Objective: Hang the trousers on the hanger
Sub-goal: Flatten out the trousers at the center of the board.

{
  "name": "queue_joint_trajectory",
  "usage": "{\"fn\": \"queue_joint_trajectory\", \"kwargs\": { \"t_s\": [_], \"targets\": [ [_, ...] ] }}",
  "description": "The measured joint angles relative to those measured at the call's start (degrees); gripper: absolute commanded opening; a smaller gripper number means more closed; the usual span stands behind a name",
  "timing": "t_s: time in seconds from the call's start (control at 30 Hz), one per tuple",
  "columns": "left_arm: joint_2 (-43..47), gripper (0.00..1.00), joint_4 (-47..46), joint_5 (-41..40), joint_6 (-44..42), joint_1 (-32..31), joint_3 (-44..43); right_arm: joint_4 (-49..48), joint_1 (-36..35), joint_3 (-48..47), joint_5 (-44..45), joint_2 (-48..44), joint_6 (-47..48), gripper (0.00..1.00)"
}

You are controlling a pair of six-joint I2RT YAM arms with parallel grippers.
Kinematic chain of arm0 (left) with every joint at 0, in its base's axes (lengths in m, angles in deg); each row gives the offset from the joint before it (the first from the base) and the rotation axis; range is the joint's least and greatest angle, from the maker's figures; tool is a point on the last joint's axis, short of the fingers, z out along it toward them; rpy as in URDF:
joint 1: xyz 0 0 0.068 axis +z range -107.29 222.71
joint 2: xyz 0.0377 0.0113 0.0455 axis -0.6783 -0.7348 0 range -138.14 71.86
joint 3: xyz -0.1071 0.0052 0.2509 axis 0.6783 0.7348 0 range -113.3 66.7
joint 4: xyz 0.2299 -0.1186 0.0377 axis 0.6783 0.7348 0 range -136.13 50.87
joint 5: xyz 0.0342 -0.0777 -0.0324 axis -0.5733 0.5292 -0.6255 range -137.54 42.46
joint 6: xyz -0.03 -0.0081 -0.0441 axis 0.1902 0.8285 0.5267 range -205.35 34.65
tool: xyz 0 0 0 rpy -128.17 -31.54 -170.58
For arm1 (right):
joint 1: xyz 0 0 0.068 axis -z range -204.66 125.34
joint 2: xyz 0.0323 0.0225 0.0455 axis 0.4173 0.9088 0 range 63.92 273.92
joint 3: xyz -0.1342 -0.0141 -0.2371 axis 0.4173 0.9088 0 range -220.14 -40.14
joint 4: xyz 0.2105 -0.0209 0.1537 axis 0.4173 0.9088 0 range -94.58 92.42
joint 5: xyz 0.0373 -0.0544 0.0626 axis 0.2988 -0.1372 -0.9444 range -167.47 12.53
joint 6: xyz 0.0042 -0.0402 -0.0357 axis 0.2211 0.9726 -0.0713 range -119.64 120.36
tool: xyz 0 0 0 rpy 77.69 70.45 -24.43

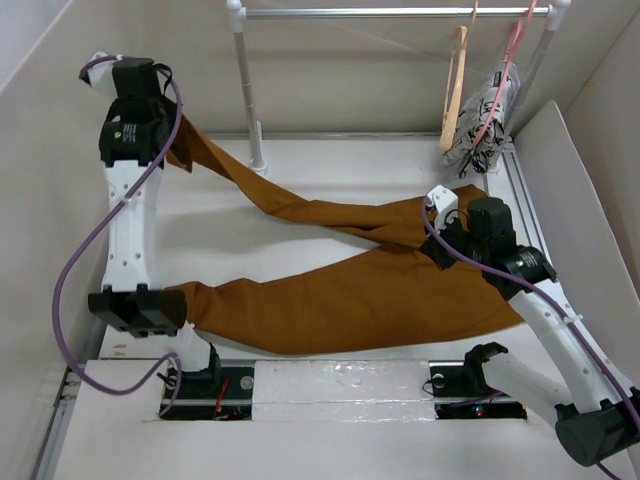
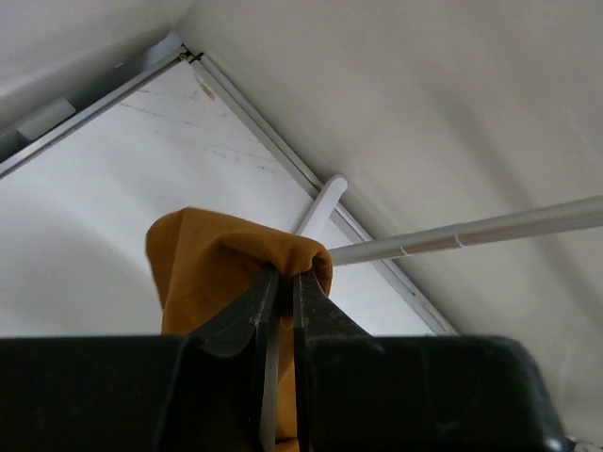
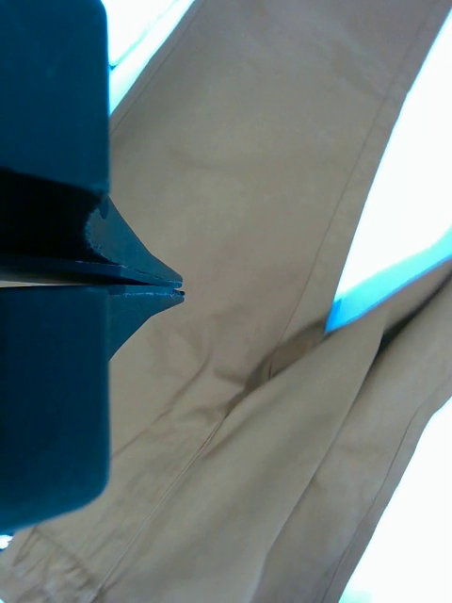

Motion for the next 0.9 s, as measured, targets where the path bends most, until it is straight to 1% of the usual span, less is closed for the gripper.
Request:
{"fn": "queue_joint_trajectory", "kwargs": {
  "t_s": [0.07, 0.2, 0.3, 0.4, 0.47, 0.53, 0.6, 0.7, 0.8, 0.9],
  "targets": [
    [4.72, 0.0, -0.07, 0.5, 1.68, 0.87, 3.89, 0.33, 0.98, 0.09, 0.17, -1.01, -0.07, 0.0],
    [18.18, 0.0, 0.63, 1.95, 4.5, 1.11, 14.71, 0.48, 1.4, 0.11, -0.11, -1.62, -0.22, 0.0],
    [26.43, 0.0, 2.91, 2.36, 5.84, 0.83, 16.72, 0.66, 1.4, 0.09, -0.26, -1.57, -0.2, 0.0],
    [32.02, 0.0, 3.37, 1.14, 6.84, 0.83, 17.79, 0.83, 1.4, 0.09, -0.44, -0.81, -0.2, 0.0],
    [35.43, 0.0, 3.3, -0.72, 7.69, 0.83, 21.2, 0.76, 1.4, 0.09, -0.94, 0.31, -0.2, 0.0],
    [36.76, 0.0, 2.54, -2.82, 8.68, 0.85, 25.77, 0.46, 1.4, 0.07, -1.64, 1.92, -0.22, 0.0],
    [34.69, 0.0, 2.16, -4.02, 9.51, 0.9, 29.0, -0.07, 1.4, -0.04, -2.16, 3.78, -0.22, 0.0],
    [23.76, 0.0, 0.76, -5.33, 9.86, 0.9, 28.13, -0.55, 1.4, -1.31, -2.27, 7.54, -0.07, 0.0],
    [5.88, 0.0, -0.44, -5.95, 9.6, 2.08, 17.68, -1.97, 1.4, -3.5, -2.21, 11.91, 0.35, 0.0],
    [-11.41, 0.0, -0.79, -4.5, 9.88, 5.73, 5.03, -3.21, 1.4, -4.96, -1.68, 14.86, 0.63, 0.0]
  ]
}}
